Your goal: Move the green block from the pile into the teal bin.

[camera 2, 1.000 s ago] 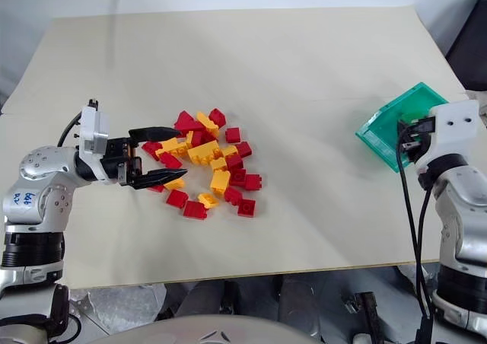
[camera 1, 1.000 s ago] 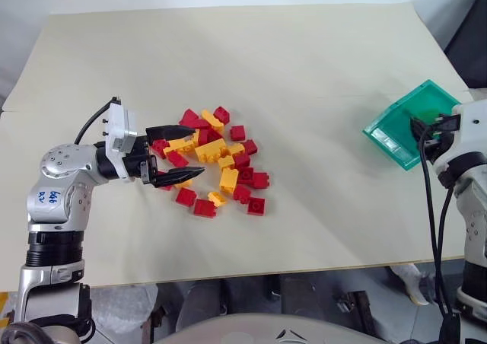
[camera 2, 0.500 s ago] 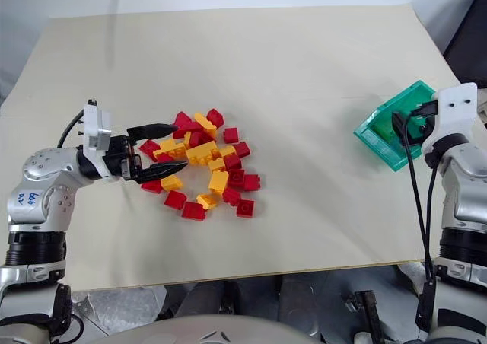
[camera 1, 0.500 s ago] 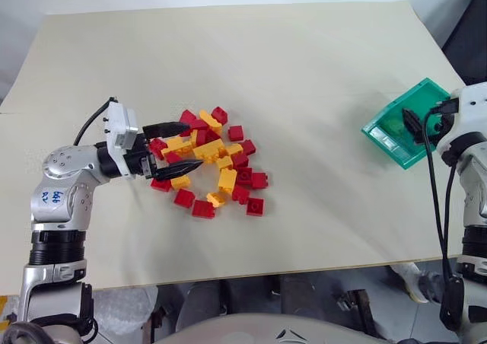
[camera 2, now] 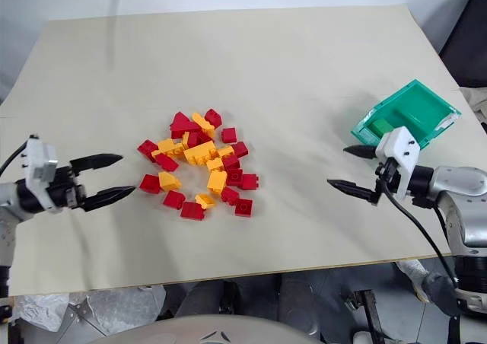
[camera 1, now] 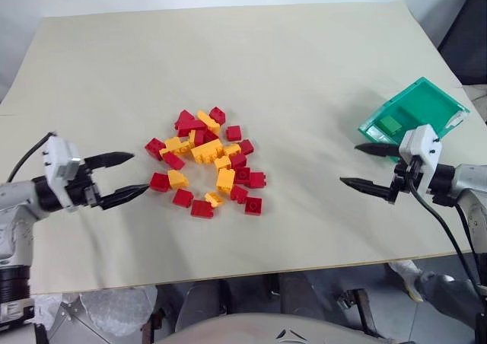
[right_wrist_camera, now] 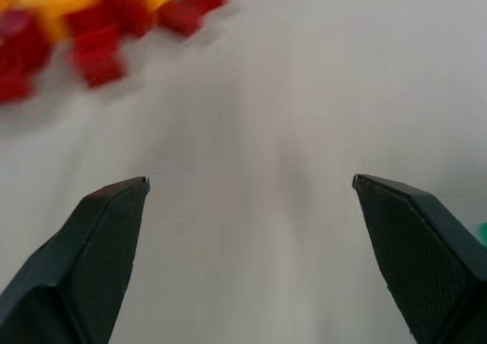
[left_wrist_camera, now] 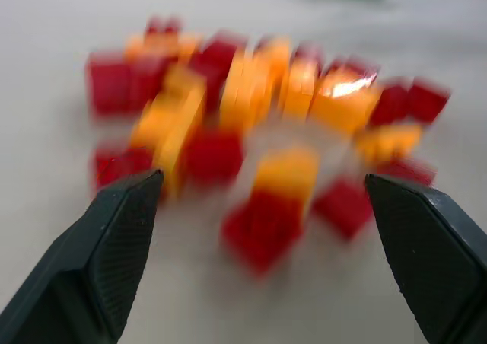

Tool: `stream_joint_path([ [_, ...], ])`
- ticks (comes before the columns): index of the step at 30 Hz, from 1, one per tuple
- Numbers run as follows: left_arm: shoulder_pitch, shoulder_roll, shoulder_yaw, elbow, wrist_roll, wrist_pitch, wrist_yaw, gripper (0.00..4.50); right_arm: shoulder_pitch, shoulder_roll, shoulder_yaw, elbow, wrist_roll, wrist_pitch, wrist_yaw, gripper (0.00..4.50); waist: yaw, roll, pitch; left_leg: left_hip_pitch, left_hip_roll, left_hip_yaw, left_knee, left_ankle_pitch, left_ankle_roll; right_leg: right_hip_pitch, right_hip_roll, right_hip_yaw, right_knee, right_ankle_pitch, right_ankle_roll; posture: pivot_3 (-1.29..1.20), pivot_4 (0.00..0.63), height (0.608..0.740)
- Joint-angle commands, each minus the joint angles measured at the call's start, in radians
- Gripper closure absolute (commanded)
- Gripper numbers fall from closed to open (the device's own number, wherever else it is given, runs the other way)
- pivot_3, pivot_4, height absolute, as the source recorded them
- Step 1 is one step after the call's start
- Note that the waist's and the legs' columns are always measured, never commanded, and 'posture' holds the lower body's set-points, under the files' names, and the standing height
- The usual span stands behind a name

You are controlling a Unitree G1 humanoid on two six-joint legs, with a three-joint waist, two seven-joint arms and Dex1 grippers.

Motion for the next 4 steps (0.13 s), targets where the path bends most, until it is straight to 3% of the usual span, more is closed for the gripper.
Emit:
stream_joint_path([
  [1, 0.007, 0.028, 0.051, 0.013, -0.01, -0.04, -0.017, 0.0, -0.067, 0.019, 0.002, 0.076, -0.023, -0.105, 0.022, 0.02, 0.002, 0.001, 0.0, 0.0, 0.0, 0.0, 0.0, 0.0, 0.0, -0.001, -0.001, 0.0, 0.0, 0.0, 0.0, 0.0, 0.15, 0.74],
  [4, 0.007, 0.032, 0.065, 0.012, -0.023, -0.044, -0.024, 0.0, -0.09, 0.042, 0.005, 0.096, -0.021, -0.113, 0.01, 0.02, 0.001, 0.001, 0.0, -0.001, 0.0, 0.0, 0.0, 0.0, 0.0, -0.001, -0.001, 0.0, 0.0, 0.0, 0.0, 0.0, 0.15, 0.74],
])
